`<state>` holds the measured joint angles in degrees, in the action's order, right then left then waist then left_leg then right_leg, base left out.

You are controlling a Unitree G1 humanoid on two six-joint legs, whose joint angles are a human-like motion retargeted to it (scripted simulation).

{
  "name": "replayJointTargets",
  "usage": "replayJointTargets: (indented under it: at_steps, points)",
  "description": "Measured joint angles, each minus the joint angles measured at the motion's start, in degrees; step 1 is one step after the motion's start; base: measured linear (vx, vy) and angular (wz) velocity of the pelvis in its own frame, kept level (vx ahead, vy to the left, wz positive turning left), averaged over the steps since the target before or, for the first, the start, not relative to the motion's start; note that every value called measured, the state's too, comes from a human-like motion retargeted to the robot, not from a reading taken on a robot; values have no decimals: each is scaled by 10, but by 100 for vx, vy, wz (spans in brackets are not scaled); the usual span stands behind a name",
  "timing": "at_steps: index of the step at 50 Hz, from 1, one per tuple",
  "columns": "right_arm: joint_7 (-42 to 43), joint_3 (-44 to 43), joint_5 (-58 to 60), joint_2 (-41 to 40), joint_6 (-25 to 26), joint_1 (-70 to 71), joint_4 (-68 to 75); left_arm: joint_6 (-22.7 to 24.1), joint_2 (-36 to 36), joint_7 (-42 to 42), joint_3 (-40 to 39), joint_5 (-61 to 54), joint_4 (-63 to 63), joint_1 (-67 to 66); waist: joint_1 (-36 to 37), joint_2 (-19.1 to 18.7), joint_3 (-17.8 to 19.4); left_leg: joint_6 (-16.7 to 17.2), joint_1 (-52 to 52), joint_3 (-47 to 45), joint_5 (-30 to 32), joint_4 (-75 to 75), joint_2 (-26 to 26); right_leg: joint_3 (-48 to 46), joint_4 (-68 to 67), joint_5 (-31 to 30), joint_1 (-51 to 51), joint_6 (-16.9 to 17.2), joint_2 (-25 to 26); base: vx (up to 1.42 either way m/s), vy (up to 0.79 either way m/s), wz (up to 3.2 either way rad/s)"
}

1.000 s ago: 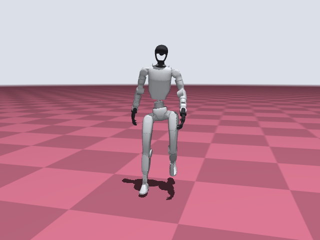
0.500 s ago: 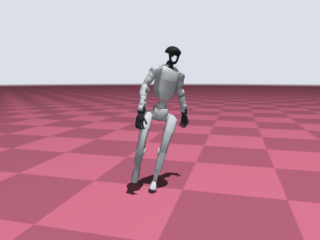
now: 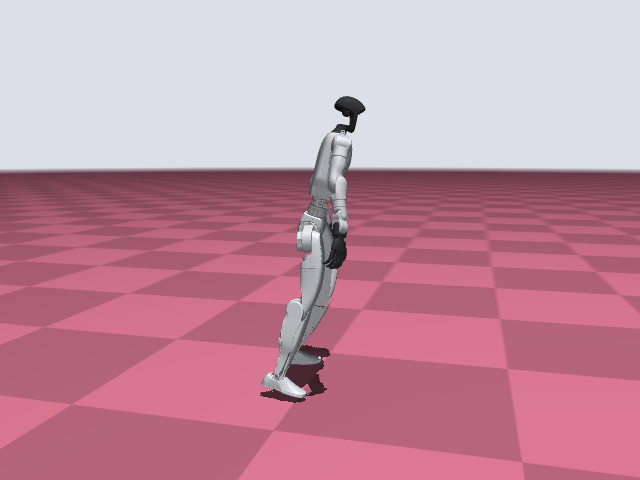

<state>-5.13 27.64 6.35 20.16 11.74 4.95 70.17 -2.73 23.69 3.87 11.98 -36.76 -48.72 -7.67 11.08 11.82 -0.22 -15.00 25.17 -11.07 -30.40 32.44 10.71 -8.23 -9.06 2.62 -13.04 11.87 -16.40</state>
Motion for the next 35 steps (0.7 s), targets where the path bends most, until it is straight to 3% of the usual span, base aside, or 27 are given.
replayJointTargets:
  at_steps: [3,5,7,11,13,15,17,20,23,27,31,35]
  points:
    - [50,-45,38,40,-15,49,-46,-5,-4,0,-37,-6,-7,-43,80,-36,58,93,-105,-113,82,-287,-3,4,24,0,88,-6,50,57,0,-84]
    - [74,-84,32,66,-36,64,-100,-5,-11,12,-64,26,-19,-75,101,-72,81,158,-126,-168,100,-362,-21,-12,44,2,156,-31,94,64,-16,13]
    - [83,-109,8,90,-53,73,-154,-8,-21,19,-84,50,-46,-100,108,-92,88,186,-125,-180,106,-374,-29,-16,54,-5,205,-52,119,66,-11,44]
    - [80,-132,-34,112,-74,86,-207,-35,-38,36,-107,96,-130,-117,112,-122,79,166,-170,-116,139,-374,-44,-5,-4,-60,247,-61,156,69,-1,67]
    - [48,-134,-46,109,-114,83,-201,-18,-39,50,-104,155,-178,-107,116,-140,65,149,-198,-78,133,-364,-65,11,-113,-115,216,-43,176,68,7,100]
    - [20,-129,-54,104,-120,78,-184,-15,-34,55,-96,195,-209,-79,119,-148,42,130,-201,-36,121,-343,-78,38,-265,-167,129,-10,196,62,9,139]
    - [12,-130,-58,97,-114,60,-167,-18,-22,47,-84,208,-208,-43,110,-151,29,121,-206,22,115,-322,-75,51,-377,-161,52,-1,205,61,11,224]
    - [4,-145,-63,83,-107,4,-146,-14,0,44,-49,208,-165,21,77,-162,28,128,-238,131,120,-306,-60,-5,-446,-75,-7,-63,152,63,14,339]
    - [-10,-165,-81,60,-101,-65,-123,1,22,62,14,222,-98,105,17,-172,35,153,-278,264,146,-303,-50,-31,-394,6,-23,-101,128,62,5,458]
    - [-20,-179,-107,17,-97,-134,-99,24,37,69,105,236,-14,239,-88,-167,61,185,-324,412,195,-308,-46,-12,-225,58,-25,-84,128,58,-14,495]
    - [11,-181,-109,-5,-81,-140,-97,38,35,38,142,192,46,340,-186,-149,93,209,-367,475,250,-333,-49,-31,2,51,-16,-63,86,58,-33,371]
    - [23,-181,-72,-3,-57,-122,-119,43,32,26,118,146,80,336,-238,-142,109,221,-436,433,314,-367,-74,2,111,-14,-7,-44,87,72,-48,139]
